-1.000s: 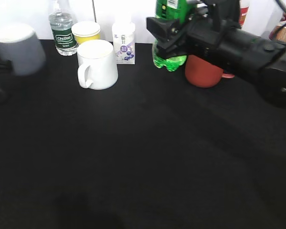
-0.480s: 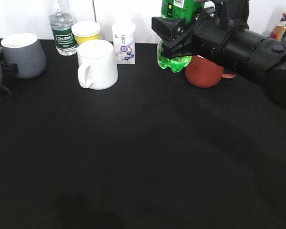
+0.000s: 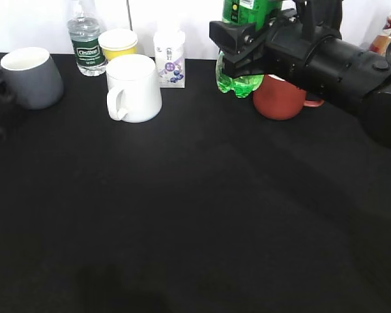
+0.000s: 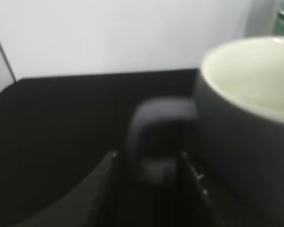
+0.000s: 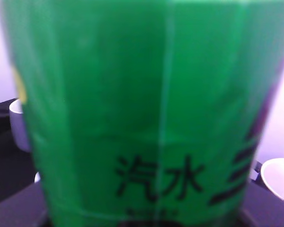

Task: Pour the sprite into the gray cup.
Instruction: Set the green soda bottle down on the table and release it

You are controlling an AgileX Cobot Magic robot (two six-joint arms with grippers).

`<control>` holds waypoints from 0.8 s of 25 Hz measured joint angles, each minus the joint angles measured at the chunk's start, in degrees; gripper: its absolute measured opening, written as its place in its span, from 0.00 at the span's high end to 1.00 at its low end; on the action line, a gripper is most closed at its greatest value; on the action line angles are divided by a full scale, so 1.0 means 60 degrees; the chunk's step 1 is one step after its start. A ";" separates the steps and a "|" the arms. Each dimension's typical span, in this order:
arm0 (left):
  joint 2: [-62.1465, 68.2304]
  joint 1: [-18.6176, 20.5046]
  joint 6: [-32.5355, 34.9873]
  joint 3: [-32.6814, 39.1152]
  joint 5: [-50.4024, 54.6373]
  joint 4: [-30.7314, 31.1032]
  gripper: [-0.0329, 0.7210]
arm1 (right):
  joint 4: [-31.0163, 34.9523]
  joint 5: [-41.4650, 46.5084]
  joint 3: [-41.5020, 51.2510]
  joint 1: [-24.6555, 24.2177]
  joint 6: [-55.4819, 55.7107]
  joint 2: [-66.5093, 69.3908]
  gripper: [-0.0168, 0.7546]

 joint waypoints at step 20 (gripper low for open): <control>-0.7230 -0.4807 -0.0005 0.3496 0.3836 0.0374 0.56 | 0.2027 -0.2522 -0.0166 -0.4732 -0.1517 0.3142 0.44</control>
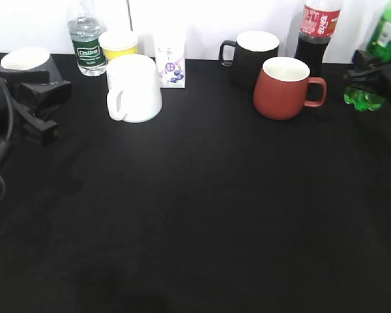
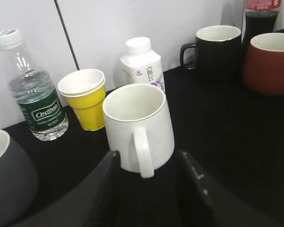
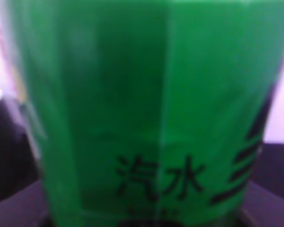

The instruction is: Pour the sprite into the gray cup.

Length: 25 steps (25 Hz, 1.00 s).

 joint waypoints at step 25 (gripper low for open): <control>-0.2585 -0.0011 0.0000 -0.1628 0.9717 -0.2156 0.55 | -0.0043 1.4170 0.0627 0.0000 0.0220 -0.6225 0.22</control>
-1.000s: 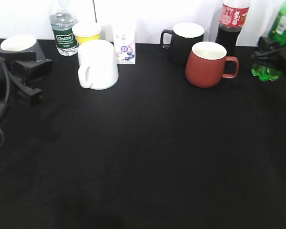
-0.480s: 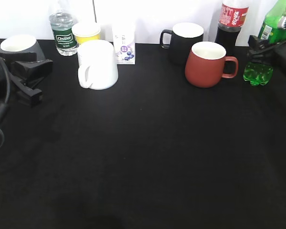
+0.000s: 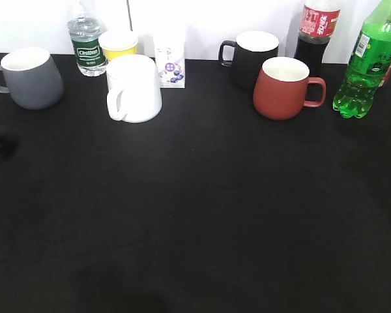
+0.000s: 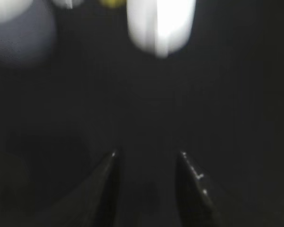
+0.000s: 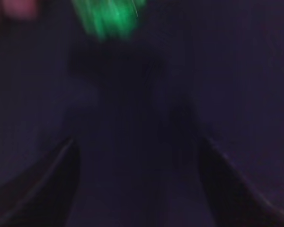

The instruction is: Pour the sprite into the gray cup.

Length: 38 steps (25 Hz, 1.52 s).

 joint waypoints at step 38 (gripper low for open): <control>-0.7362 -0.0006 -0.0521 0.0999 0.5137 0.0476 0.38 | 0.0765 0.6108 0.2617 0.0000 -0.0850 -1.2570 0.23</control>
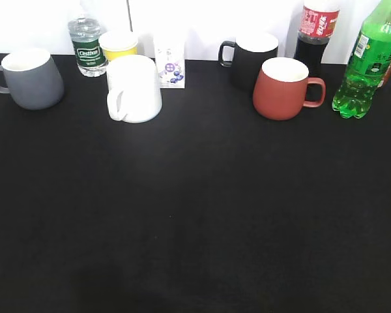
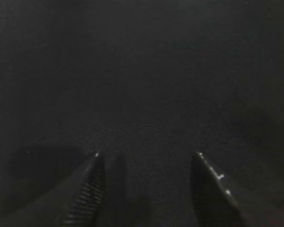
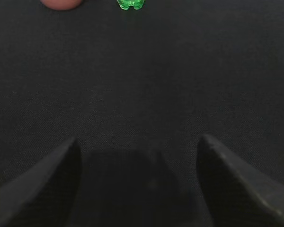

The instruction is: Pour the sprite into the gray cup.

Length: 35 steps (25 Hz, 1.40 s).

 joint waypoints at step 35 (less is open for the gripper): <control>-0.2199 0.2828 0.0000 0.0024 0.0003 -0.0003 0.38 | 0.0028 -0.0006 0.0018 -0.0043 0.0000 -0.0638 0.24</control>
